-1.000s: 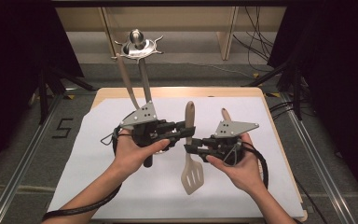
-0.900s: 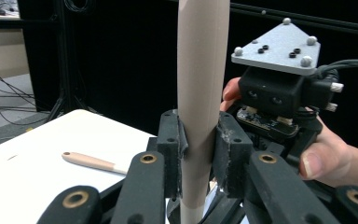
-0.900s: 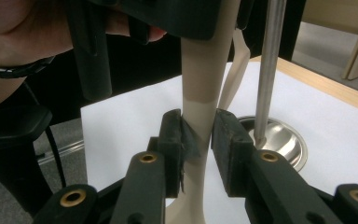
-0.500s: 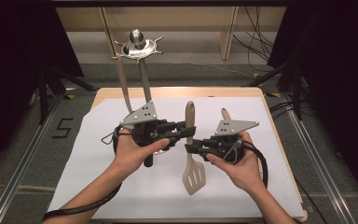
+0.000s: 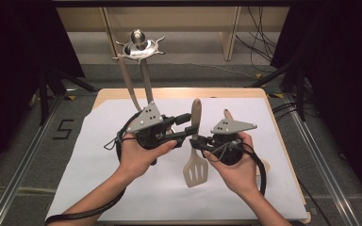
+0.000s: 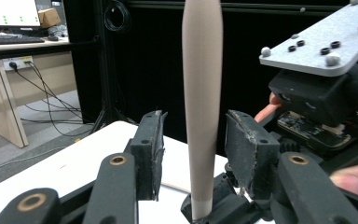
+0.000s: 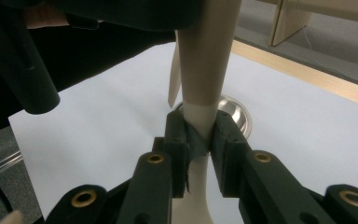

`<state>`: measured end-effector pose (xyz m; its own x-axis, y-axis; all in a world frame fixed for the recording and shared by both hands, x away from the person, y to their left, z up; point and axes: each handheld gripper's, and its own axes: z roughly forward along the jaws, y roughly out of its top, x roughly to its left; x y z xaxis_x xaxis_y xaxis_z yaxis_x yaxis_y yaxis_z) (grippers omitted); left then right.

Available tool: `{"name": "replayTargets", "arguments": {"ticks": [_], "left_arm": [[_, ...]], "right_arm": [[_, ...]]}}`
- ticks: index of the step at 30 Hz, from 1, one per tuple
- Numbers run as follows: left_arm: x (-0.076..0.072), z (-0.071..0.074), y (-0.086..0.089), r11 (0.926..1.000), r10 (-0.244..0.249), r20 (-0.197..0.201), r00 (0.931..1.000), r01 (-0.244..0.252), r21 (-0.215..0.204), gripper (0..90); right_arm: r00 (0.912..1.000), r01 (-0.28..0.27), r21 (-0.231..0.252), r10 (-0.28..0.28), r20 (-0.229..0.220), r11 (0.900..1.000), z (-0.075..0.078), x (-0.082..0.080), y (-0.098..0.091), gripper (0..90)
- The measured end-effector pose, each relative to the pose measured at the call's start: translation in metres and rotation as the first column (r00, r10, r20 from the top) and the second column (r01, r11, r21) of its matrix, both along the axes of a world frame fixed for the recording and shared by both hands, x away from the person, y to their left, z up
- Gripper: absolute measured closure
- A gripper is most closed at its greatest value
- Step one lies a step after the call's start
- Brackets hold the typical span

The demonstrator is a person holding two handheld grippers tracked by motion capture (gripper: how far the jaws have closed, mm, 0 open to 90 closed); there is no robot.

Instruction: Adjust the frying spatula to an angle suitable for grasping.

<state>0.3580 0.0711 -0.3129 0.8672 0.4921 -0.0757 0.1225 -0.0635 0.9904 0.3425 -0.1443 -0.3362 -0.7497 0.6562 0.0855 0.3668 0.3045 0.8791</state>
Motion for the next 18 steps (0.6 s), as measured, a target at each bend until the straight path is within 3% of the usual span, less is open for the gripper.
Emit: {"name": "replayTargets", "arguments": {"ticks": [2, 6, 11, 12, 16, 18], "left_arm": [[0.0010, -0.0006, -0.0011, 1.0000, -0.004, -0.009, 0.9999, 0.004, -0.004, 57.1], [0.0029, -0.0018, -0.0043, 1.0000, -0.008, -0.017, 0.9998, 0.008, -0.001, 59.8], [0.0033, -0.0022, -0.0084, 0.9999, -0.014, -0.007, 0.9999, 0.014, 0.009, 63.5], [0.0035, -0.0022, -0.0089, 0.9999, -0.014, -0.006, 0.9999, 0.014, 0.010, 64.8], [0.0039, -0.0023, -0.0096, 0.9997, -0.020, 0.001, 0.9998, 0.020, 0.012, 71.1], [0.0037, -0.0025, -0.0099, 0.9997, -0.021, 0.003, 0.9998, 0.021, 0.015, 72.2]], "right_arm": [[0.9997, -0.017, -0.001, 0.017, -0.018, 0.9999, 0.0007, -0.0006, 0.0000, 78.5], [0.9996, -0.026, -0.010, 0.025, -0.010, 0.9996, 0.0005, -0.0009, 0.0000, 78.5], [0.9992, -0.025, -0.005, 0.025, -0.030, 0.9997, 0.0004, -0.0028, 0.0027, 78.6], [0.9996, -0.024, -0.012, 0.024, -0.012, 0.9996, 0.0004, -0.0022, 0.0024, 78.5], [0.9997, -0.013, -0.013, 0.013, -0.020, 0.9998, 0.0005, -0.0032, 0.0030, 78.5], [0.9991, -0.012, -0.003, 0.012, -0.040, 0.9999, -0.0001, -0.0033, 0.0038, 78.5]]}}
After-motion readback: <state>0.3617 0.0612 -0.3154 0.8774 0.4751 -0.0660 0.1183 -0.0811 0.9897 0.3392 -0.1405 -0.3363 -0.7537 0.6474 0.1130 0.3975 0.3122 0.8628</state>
